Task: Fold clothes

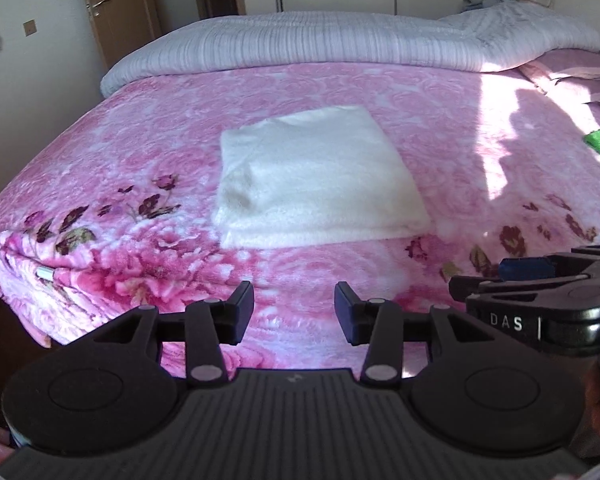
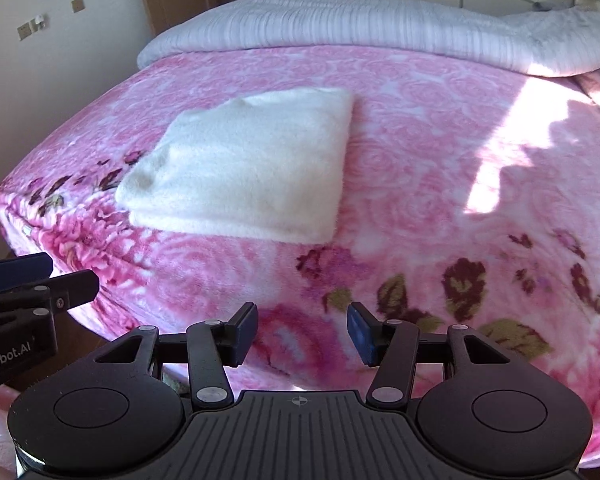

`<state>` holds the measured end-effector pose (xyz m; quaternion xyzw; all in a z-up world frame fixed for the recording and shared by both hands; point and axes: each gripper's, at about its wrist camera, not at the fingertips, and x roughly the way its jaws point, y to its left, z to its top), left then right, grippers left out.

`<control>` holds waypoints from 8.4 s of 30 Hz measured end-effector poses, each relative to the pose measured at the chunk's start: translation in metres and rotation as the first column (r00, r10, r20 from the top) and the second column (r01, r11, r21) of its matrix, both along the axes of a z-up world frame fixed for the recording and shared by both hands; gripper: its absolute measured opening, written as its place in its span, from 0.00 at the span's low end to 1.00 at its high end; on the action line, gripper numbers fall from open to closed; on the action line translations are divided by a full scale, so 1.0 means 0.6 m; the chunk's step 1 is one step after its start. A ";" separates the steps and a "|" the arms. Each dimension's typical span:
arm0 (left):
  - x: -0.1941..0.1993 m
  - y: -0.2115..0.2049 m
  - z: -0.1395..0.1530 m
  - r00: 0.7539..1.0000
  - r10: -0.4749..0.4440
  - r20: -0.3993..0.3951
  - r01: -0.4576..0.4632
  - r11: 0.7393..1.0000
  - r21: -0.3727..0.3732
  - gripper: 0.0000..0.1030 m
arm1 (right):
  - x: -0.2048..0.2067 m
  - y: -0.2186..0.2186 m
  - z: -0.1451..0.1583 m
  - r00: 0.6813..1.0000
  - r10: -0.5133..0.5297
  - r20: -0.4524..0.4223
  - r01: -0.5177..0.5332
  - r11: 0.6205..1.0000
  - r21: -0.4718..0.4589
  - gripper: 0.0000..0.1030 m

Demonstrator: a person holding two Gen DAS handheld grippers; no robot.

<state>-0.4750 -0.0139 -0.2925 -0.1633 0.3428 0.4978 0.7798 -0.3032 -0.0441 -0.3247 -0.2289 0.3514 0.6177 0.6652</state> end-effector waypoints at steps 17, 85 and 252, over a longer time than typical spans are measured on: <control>-0.102 -0.035 0.028 0.971 0.002 0.238 -0.018 0.998 0.066 0.47 | -0.044 -0.083 0.061 0.992 -0.042 0.121 0.021 0.985 0.172 0.53; -0.396 0.927 0.060 0.782 0.155 0.604 0.296 0.760 -0.578 0.36 | -0.063 0.674 0.085 0.635 -0.147 -0.758 0.031 0.986 -0.165 0.39; -0.702 0.870 0.368 0.975 0.218 -0.048 -0.223 0.955 -0.198 0.62 | -0.689 0.475 0.468 0.996 0.088 0.026 -0.081 0.974 -0.210 0.62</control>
